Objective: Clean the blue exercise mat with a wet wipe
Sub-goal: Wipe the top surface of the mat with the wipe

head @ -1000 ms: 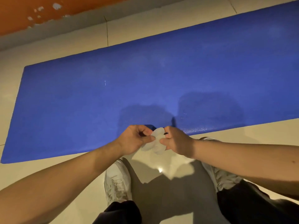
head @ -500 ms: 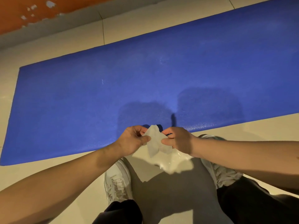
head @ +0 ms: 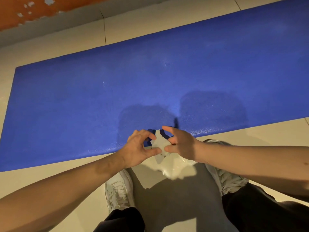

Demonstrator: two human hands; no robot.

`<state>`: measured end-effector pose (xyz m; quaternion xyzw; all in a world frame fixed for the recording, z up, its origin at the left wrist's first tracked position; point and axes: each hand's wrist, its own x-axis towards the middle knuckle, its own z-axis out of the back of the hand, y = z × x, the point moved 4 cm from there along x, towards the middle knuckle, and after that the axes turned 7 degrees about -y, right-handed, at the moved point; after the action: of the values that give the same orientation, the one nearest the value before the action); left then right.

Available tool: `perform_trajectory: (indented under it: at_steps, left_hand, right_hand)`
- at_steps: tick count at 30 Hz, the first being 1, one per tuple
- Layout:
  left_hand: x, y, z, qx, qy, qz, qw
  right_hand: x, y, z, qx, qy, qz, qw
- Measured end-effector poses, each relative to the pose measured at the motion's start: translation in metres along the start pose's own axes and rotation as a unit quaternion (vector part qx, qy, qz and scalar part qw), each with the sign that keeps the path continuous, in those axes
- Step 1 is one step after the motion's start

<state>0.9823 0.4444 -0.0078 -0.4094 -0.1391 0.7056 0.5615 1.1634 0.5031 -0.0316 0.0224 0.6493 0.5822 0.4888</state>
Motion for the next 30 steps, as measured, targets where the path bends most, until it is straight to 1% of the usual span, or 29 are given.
perform_trajectory:
  at_steps: [2,4,6,9,11,13,15,17,18,20,22,23,24,25,26,28,29,30]
  left_hand:
    - [0.001,0.002,-0.005,-0.07,0.047,0.019,0.996]
    - [0.002,0.002,-0.009,-0.115,0.057,0.014,0.992]
    - [0.004,0.003,-0.01,-0.14,0.033,0.035,0.989]
    - [0.01,0.002,-0.011,-0.136,0.017,0.07,0.988]
    - [0.017,0.003,-0.012,-0.14,0.005,0.09,0.986]
    - [0.025,0.0,-0.014,-0.173,-0.015,0.114,0.978]
    - [0.035,0.0,-0.017,-0.189,-0.034,0.138,0.972]
    - [0.046,-0.001,-0.017,-0.144,-0.045,0.14,0.979]
    - [0.051,0.001,-0.016,-0.101,-0.049,0.132,0.985]
    - [0.06,0.005,-0.013,0.021,-0.044,0.105,0.993]
    - [0.064,0.007,-0.01,0.134,-0.036,0.06,0.988]
    - [0.064,0.008,-0.008,0.179,-0.036,0.037,0.982]
    - [0.063,0.011,-0.007,0.214,-0.04,0.019,0.976]
    - [0.063,0.014,-0.005,0.24,-0.043,0.007,0.97]
    - [0.062,0.018,-0.004,0.265,-0.045,0.0,0.963]
    - [0.061,0.028,-0.003,0.306,-0.046,-0.001,0.951]
    - [0.06,0.031,-0.002,0.318,-0.047,0.004,0.947]
    - [0.06,0.035,-0.001,0.327,-0.049,0.01,0.944]
  right_hand:
    - [0.0,-0.001,0.0,-0.007,-0.001,0.005,1.0]
    - [0.0,0.0,0.003,-0.04,-0.015,0.009,0.999]
    - [0.002,-0.001,0.005,-0.075,-0.043,0.019,0.996]
    - [0.005,-0.003,0.008,-0.091,-0.083,0.008,0.992]
    - [0.012,-0.002,0.012,-0.074,-0.082,0.003,0.994]
    - [0.021,0.002,0.02,-0.054,-0.075,-0.008,0.996]
    - [0.034,0.007,0.03,-0.083,-0.078,-0.011,0.993]
    - [0.052,0.01,0.04,-0.149,-0.089,-0.004,0.985]
    - [0.061,0.009,0.044,-0.202,-0.089,0.004,0.975]
    - [0.076,0.008,0.048,-0.303,-0.091,0.016,0.948]
    - [0.085,0.007,0.051,-0.334,-0.127,0.035,0.933]
    - [0.082,0.009,0.05,-0.331,-0.163,0.053,0.928]
    - [0.077,0.009,0.046,-0.328,-0.197,0.081,0.92]
    - [0.071,0.004,0.037,-0.343,-0.212,0.104,0.909]
    - [0.064,-0.003,0.026,-0.385,-0.203,0.122,0.892]
    - [0.052,-0.022,0.0,-0.481,-0.13,0.124,0.858]
    - [0.049,-0.031,-0.008,-0.498,-0.099,0.118,0.854]
    - [0.049,-0.038,-0.014,-0.494,-0.079,0.102,0.86]
